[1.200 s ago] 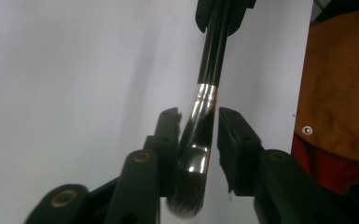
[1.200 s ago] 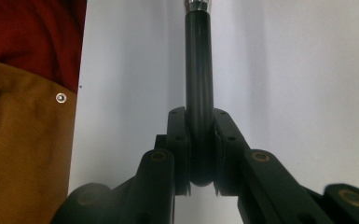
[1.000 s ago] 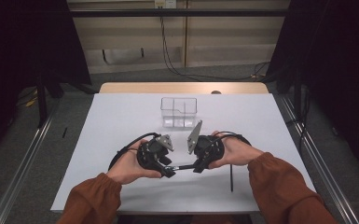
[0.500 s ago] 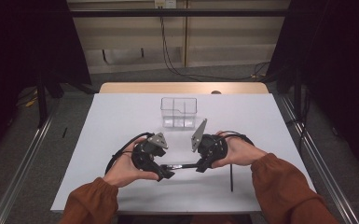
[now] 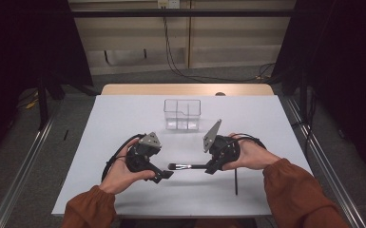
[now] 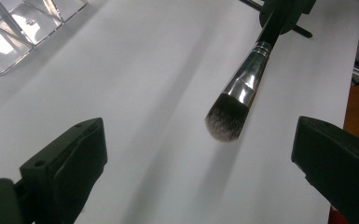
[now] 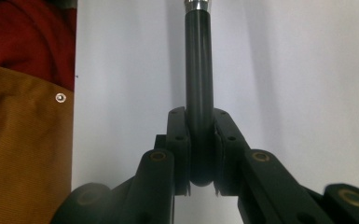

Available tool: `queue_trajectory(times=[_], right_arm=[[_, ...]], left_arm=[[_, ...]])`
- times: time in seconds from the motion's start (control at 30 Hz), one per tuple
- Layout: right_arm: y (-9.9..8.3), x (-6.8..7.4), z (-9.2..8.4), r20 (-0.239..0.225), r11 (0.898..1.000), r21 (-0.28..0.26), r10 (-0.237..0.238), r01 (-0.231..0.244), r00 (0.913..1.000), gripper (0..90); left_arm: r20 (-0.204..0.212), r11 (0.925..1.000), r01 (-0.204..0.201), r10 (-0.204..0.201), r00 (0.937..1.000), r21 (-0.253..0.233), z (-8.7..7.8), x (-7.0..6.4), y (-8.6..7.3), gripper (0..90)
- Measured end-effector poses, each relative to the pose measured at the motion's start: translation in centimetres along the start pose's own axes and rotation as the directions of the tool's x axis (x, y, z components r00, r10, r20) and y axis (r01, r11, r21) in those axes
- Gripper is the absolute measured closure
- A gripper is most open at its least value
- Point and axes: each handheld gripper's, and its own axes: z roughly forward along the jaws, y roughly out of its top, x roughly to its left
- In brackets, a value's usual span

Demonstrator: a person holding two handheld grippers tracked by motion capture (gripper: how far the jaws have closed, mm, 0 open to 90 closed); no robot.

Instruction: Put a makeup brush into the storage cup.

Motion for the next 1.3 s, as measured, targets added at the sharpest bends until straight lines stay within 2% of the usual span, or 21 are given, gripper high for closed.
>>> queue_trajectory(times=[0.07, 0.17, 0.3, 0.4, 0.57, 0.63, 0.73, 0.87, 0.97, 1.13, 1.3], right_arm=[[-0.3, -0.1, 0.0, 0.002, 1.0, -0.008, 0.008, -0.008, 1.0, 79.9], [-1.0, -0.1, -0.3, 0.008, 0.999, -0.027, 0.03, -0.03, 0.9995, 79.9], [-1.9, 0.4, -0.4, 0.009, 0.998, -0.057, 0.039, -0.039, 0.9992, 79.9], [-2.7, 0.5, -0.5, 0.016, 0.995, -0.077, 0.061, -0.059, 0.998, 79.9], [-3.6, 0.6, -0.8, 0.032, 0.991, -0.098, 0.089, -0.086, 0.9955, 79.9], [-3.8, 0.7, -0.8, 0.04, 0.99, -0.097, 0.103, -0.098, 0.9939, 79.9], [-3.8, 0.8, -0.7, 0.053, 0.988, -0.112, 0.109, -0.103, 0.9926, 79.9], [-3.9, 1.2, -0.9, 0.081, 0.978, -0.189, 0.104, -0.087, 0.9913, 79.9], [-4.2, 1.4, -0.9, 0.1, 0.969, -0.23, 0.121, -0.095, 0.9877, 79.9], [-5.1, 1.4, -0.4, 0.108, 0.942, -0.308, 0.177, -0.137, 0.9782, 79.9], [-5.8, 1.4, 0.2, 0.113, 0.92, -0.356, 0.218, -0.165, 0.9695, 79.9]], left_arm=[[-0.009, 0.9999, 0.005, -0.006, 0.9999, -0.011, -0.1, 0.0, -0.2, 3.3], [0.003, 0.9994, 0.007, -0.007, 1.0, -0.034, -0.4, 0.0, -0.7, 3.3], [-0.024, 0.9992, 0.016, -0.017, 0.9996, -0.037, -0.6, -0.1, -1.5, 3.3], [-0.028, 0.9979, 0.022, -0.024, 0.9993, -0.06, -1.0, -0.2, -2.0, 3.3], [-0.073, 0.9955, 0.038, -0.045, 0.9963, -0.087, -1.4, -0.2, -2.8, 3.3], [-0.059, 0.9949, 0.042, -0.047, 0.9972, -0.092, -1.5, -0.2, -3.1, 3.3], [-0.072, 0.9926, 0.053, -0.062, 0.9955, -0.109, -1.6, -0.1, -3.6, 3.2], [-0.083, 0.9916, 0.056, -0.066, 0.9944, -0.116, -1.9, 0.0, -3.9, 3.3], [-0.099, 0.9891, 0.046, -0.061, 0.9932, -0.14, -2.0, -0.1, -4.1, 3.3], [-0.096, 0.9881, 0.053, -0.067, 0.9931, -0.144, -1.8, -0.3, -4.5, 3.3], [-0.096, 0.987, 0.063, -0.078, 0.9923, -0.148, -1.6, -0.2, -4.8, 3.4]])
